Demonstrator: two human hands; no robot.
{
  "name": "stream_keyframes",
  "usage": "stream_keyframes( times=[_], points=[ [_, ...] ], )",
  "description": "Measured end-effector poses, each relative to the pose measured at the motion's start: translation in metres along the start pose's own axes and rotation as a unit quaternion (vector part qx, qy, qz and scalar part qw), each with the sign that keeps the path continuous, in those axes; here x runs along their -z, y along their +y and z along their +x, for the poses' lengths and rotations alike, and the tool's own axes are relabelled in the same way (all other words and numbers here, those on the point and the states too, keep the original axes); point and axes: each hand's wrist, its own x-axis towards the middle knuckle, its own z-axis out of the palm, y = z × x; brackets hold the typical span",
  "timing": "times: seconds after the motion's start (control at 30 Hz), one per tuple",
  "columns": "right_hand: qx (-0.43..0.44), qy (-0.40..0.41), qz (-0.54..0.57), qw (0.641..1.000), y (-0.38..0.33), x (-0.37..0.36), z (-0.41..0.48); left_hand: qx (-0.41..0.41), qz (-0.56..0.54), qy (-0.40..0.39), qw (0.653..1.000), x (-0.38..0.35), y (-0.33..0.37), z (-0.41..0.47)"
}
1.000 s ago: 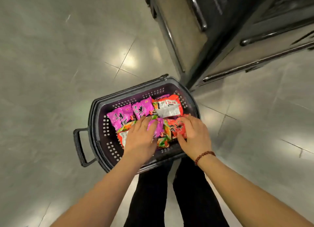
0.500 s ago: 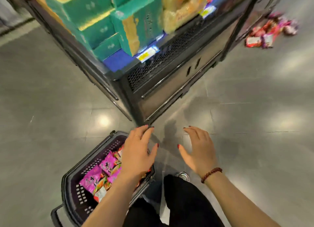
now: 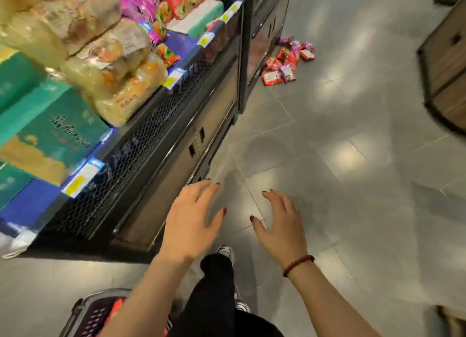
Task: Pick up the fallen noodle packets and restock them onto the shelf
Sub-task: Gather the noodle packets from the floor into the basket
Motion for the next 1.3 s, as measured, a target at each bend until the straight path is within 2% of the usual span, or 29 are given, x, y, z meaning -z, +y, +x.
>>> stream_keyframes(
  times=[0.13,0.3,0.53,0.8,1.0,1.3],
  points=[
    [-0.023,0.042,-0.007,0.999,0.013,0.011,0.063,-0.055,0.001,-0.027,0.998,-0.018,-0.009,0.082],
    [-0.058,0.069,-0.031,0.995,0.027,0.021,0.169,-0.097,-0.037,-0.012,0.995,-0.033,-0.023,0.207],
    [-0.097,0.077,-0.074,0.990,0.042,0.045,0.290,-0.174,0.005,-0.085,0.981,-0.053,-0.032,0.369],
    [-0.149,0.071,-0.066,0.984,0.103,0.070,0.410,-0.193,0.008,-0.129,0.973,-0.106,-0.008,0.504],
    [-0.150,0.083,-0.058,0.984,0.180,0.097,0.538,-0.199,0.045,-0.142,0.969,-0.159,0.027,0.645],
    [-0.153,0.041,-0.068,0.985,0.256,0.153,0.705,-0.209,0.084,-0.155,0.962,-0.194,0.077,0.828]
  ],
)
